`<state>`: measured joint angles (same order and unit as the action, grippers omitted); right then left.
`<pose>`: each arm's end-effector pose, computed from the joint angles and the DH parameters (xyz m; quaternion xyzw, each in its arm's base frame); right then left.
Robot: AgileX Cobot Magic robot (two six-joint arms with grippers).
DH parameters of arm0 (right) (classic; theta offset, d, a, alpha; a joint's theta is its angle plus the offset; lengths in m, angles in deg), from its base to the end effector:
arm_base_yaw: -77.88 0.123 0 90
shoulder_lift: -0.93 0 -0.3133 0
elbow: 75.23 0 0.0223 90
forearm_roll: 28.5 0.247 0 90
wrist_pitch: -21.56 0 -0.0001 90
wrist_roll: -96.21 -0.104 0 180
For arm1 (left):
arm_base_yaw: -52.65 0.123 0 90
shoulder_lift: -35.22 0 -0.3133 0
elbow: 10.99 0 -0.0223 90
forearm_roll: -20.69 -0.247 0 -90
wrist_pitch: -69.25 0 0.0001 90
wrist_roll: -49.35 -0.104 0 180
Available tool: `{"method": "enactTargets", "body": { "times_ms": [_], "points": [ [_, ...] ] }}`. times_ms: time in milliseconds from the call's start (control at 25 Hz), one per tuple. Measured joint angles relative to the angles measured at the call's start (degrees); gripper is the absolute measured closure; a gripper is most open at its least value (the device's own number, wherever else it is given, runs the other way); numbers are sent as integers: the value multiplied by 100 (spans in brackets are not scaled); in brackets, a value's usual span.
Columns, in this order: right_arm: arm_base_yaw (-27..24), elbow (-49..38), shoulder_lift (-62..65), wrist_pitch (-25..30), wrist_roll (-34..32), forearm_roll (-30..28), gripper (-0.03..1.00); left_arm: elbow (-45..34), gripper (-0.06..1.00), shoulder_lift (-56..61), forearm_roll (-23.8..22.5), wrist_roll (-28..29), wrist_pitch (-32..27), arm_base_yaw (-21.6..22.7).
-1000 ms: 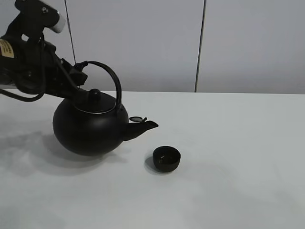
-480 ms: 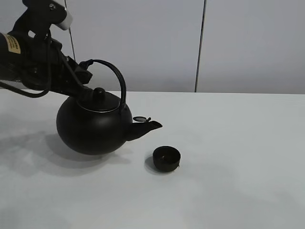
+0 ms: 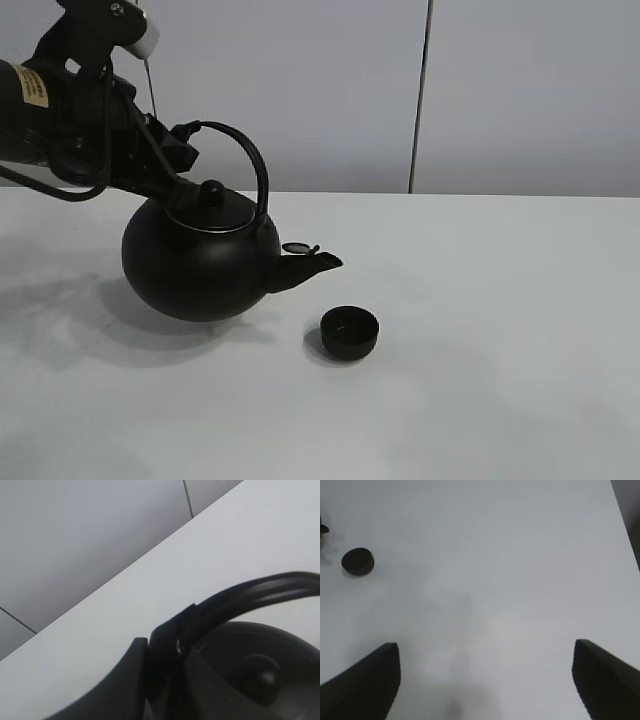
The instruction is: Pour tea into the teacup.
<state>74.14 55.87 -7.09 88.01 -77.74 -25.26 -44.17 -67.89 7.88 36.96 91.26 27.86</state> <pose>-0.0283 0.0073 0.2631 -0.0201 0.8798 -0.0124 0.4748 0.3159 -0.1554 0.2215 0.3700 0.7563 -0.0374 0.5383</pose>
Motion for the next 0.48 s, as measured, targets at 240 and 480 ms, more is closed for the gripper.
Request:
{"method": "enactTargets", "body": {
  "times_ms": [240,480],
  "points": [
    [0,0,0,-2,0,0,33,4,82,0,0,-36,-23,0],
    [0,0,0,-2,0,0,33,4,82,0,0,-242,-151,0]
  ]
}}
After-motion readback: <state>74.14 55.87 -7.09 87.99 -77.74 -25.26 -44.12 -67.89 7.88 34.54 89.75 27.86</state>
